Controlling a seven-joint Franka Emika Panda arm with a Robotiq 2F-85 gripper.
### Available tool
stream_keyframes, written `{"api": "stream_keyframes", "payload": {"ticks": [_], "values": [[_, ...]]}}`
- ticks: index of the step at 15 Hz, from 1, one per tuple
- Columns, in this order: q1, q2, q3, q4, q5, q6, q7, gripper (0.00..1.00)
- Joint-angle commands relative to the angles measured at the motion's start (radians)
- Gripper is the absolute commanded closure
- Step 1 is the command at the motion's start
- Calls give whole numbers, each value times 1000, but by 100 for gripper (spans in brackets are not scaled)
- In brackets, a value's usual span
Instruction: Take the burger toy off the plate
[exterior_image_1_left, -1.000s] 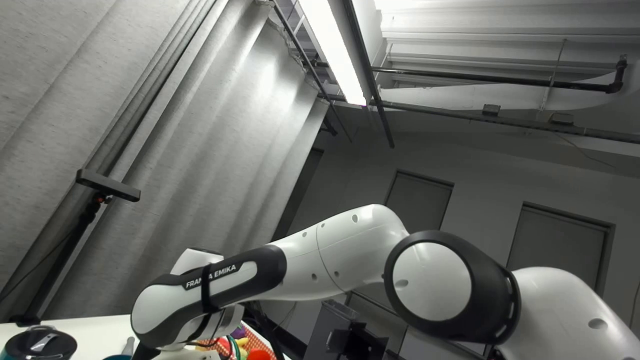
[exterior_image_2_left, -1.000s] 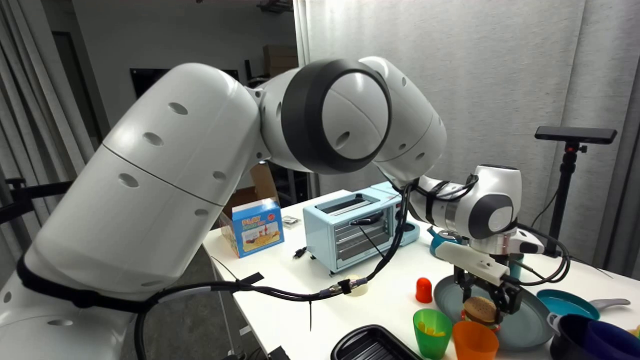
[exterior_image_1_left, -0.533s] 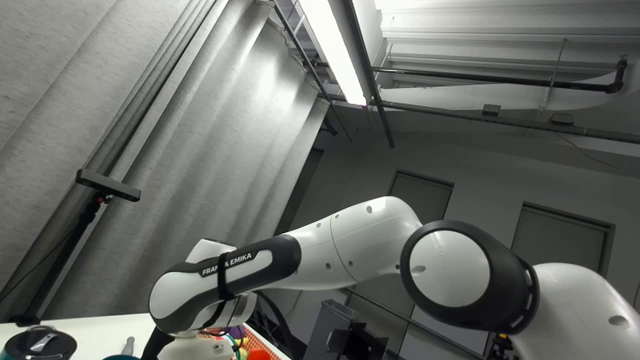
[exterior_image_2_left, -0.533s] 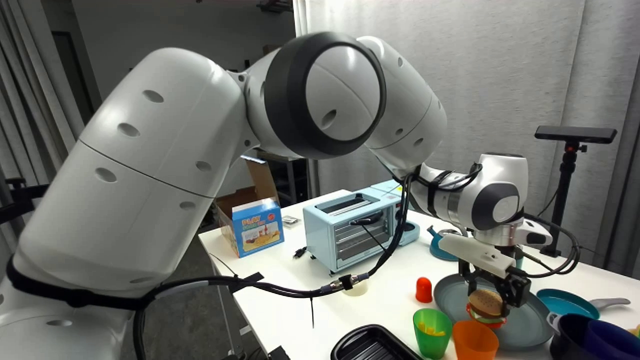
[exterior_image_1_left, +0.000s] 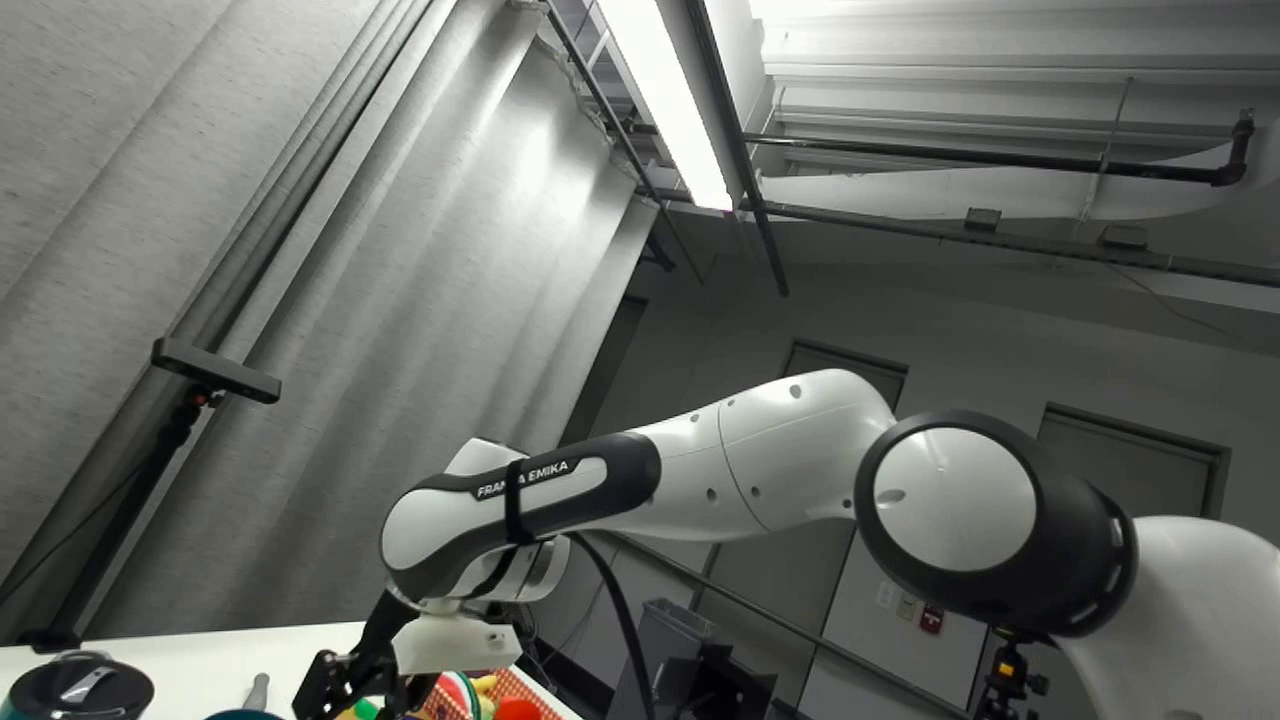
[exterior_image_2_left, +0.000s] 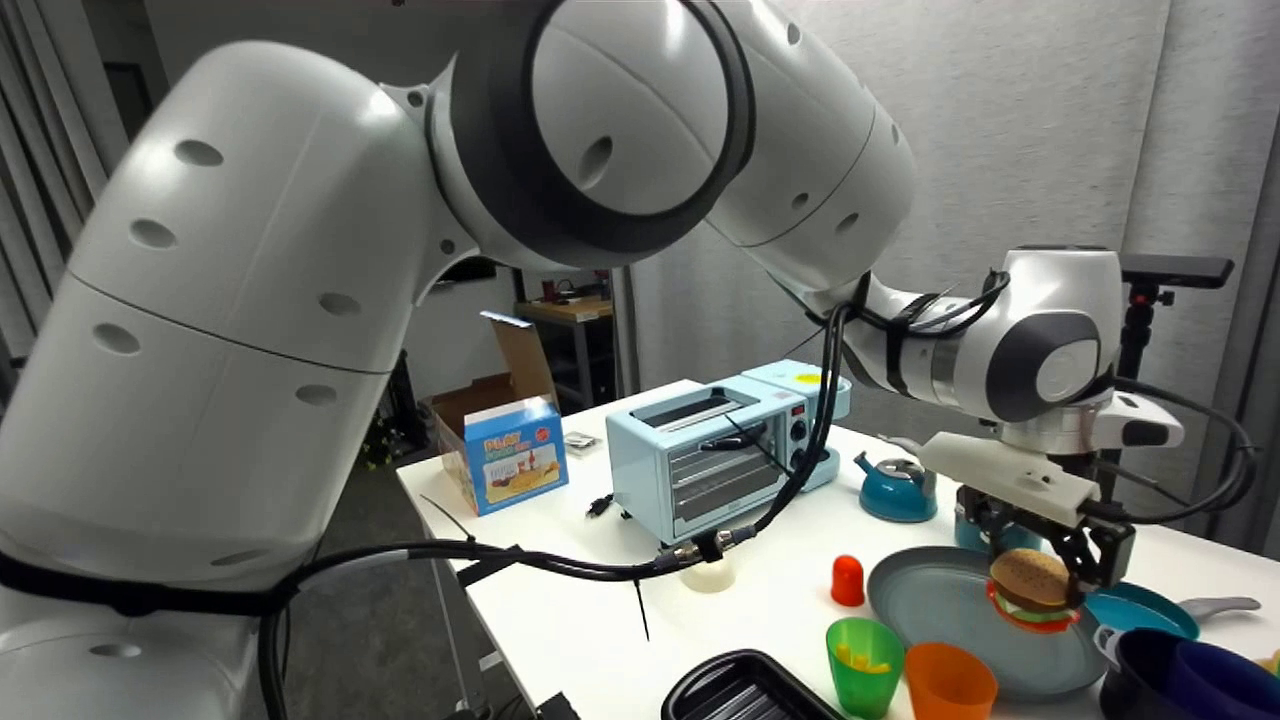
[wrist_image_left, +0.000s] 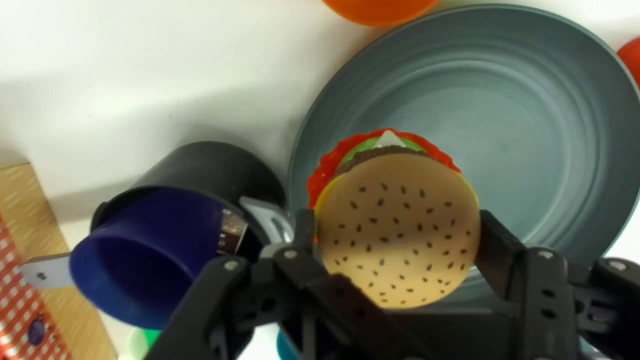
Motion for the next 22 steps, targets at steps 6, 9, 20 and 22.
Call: {"api": "stream_keyframes", "payload": {"ticks": [6, 9, 20, 22], "values": [[-64, -94, -15, -50, 0, -16, -66, 49], [-77, -106, -22, -65, 1, -26, -84, 49], [-129, -134, -78, -132, -9, -48, -97, 49], [-139, -135, -93, -137, -13, -50, -95, 49]]}}
